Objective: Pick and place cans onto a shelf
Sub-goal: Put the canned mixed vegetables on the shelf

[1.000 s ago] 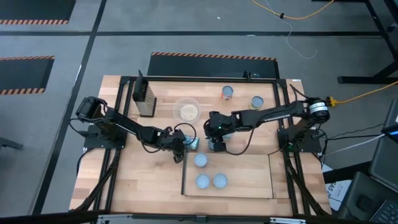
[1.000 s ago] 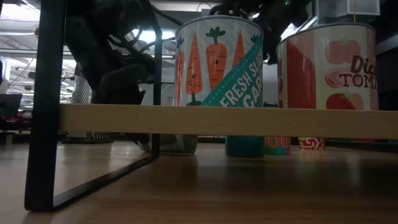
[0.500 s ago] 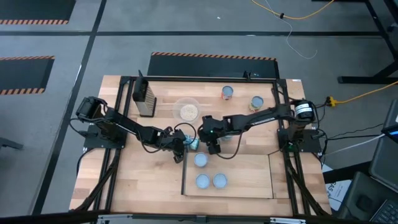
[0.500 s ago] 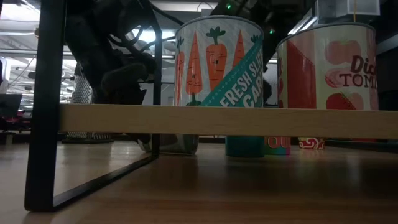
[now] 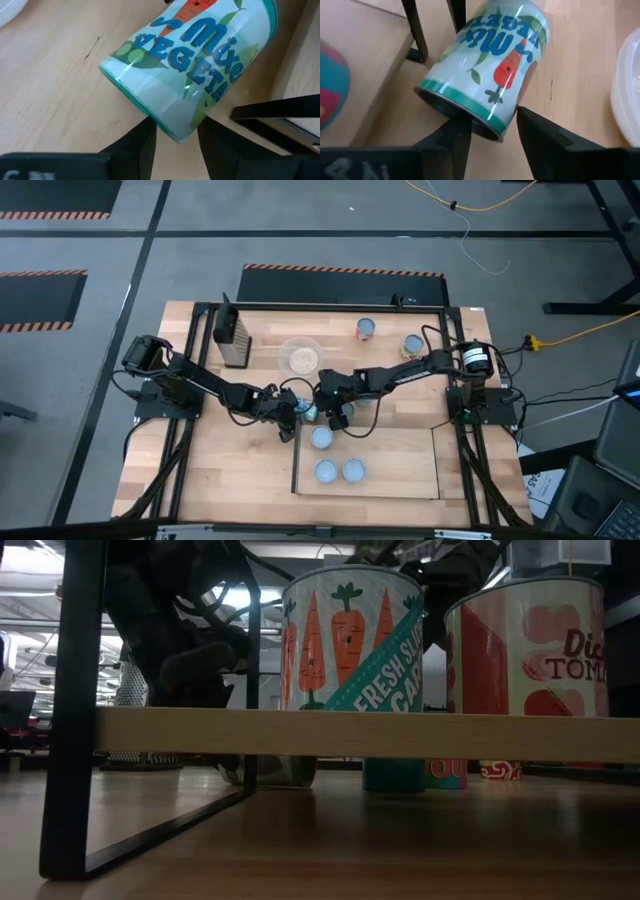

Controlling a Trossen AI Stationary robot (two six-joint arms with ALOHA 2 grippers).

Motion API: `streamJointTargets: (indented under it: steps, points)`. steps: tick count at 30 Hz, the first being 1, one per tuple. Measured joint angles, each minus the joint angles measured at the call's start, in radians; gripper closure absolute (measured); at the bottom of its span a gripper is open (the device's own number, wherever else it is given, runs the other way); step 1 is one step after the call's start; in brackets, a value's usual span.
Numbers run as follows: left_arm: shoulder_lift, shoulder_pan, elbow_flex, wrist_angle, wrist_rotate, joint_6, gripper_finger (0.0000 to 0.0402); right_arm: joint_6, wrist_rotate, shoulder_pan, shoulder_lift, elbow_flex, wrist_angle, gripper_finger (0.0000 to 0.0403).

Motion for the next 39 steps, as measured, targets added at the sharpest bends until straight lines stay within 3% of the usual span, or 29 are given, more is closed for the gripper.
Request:
streamJointTargets:
  steps: [13, 26, 39]
  points:
    - [0.000, -0.002, 0.000, 0.011, 0.011, 0.001, 0.0266, 0.005, 0.007, -0.003, 0.000, -0.001, 0.006, 0.0391]
    - [-0.001, 0.000, 0.002, 0.011, -0.002, 0.001, 0.0266, 0.006, 0.019, -0.002, -0.027, 0.000, -0.042, 0.0396]
    - [-0.001, 0.001, 0.001, 0.004, -0.011, 0.000, 0.0266, 0.003, 0.073, -0.015, -0.163, 0.001, -0.216, 0.0396]
